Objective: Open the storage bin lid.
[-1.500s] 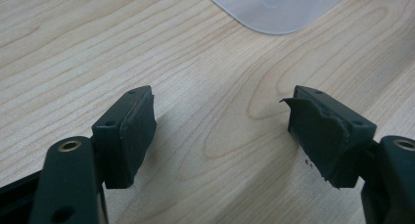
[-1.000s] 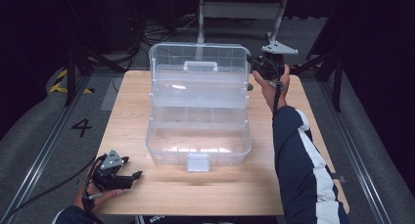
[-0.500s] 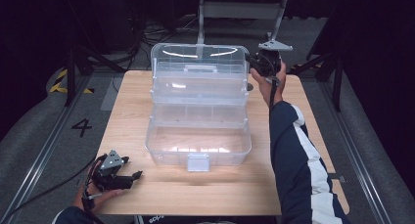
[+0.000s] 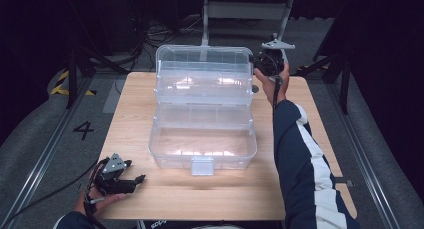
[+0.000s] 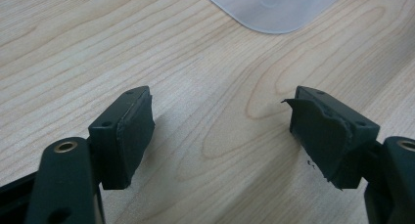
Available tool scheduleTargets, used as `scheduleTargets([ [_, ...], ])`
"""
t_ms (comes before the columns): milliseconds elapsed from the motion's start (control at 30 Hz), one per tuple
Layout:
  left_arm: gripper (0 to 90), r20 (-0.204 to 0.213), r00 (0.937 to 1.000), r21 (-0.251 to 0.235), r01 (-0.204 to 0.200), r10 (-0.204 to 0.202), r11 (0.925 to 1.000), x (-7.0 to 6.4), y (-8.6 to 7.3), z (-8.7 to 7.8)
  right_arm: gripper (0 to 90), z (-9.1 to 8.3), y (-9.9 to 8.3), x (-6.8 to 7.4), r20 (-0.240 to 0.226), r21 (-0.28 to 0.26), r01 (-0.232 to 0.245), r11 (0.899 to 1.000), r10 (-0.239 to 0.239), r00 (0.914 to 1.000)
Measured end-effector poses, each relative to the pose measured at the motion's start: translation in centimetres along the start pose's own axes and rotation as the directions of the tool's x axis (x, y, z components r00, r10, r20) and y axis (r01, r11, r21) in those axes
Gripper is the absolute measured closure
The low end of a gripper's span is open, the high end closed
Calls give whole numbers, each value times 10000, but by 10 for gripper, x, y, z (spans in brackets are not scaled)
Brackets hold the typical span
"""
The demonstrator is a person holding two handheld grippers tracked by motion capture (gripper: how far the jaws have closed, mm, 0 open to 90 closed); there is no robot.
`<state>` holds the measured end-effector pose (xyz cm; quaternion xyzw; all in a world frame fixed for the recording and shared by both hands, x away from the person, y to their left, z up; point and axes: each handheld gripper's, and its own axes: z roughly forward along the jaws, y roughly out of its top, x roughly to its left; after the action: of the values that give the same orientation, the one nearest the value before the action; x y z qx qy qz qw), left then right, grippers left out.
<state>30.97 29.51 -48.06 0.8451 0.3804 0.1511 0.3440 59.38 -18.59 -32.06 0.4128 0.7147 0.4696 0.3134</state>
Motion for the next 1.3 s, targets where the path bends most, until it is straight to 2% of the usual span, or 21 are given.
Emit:
scheduleTargets([
  [233, 244, -51, 10000, 84, -85, 86, 9999, 1, 0, -1, 822, 13, -4, -5, -49, 243, -78, 9997, 79, 10000],
  [533, 234, -39, 10000, 70, 21, -21, 10000, 0, 1, 0, 816, 37, -15, -8, 121, 781, 96, 9969, -106, 9999],
  [700, 233, 4, 10000, 47, 44, -44, 10000, 0, 1, 1, 821, 48, -24, -10, 204, 1008, -177, 9947, 157, 9997],
  [833, 233, 23, 10000, 9, 45, -45, 10000, 0, 0, 1, 822, 55, -30, -10, 273, 1300, -135, 9914, 100, 9996],
  [1000, 233, 33, 9999, -4, 113, -113, 9999, 0, 0, 1, 825, 62, -39, -10, 408, 1563, -199, 9875, 136, 9991],
  [1067, 233, 33, 9999, -9, 114, -114, 9999, 0, 0, 1, 826, 62, -39, -12, 359, 1533, -397, 9874, 346, 9988],
  [1200, 233, 44, 9999, -15, 117, -117, 9999, 0, 0, 1, 826, 63, -37, -10, 500, 1744, -147, 9846, 60, 9987],
  [1300, 233, 24, 10000, 50, 21, -21, 10000, 0, 1, 1, 826, 63, -38, -9, 552, 1743, -166, 9846, 71, 9985],
])
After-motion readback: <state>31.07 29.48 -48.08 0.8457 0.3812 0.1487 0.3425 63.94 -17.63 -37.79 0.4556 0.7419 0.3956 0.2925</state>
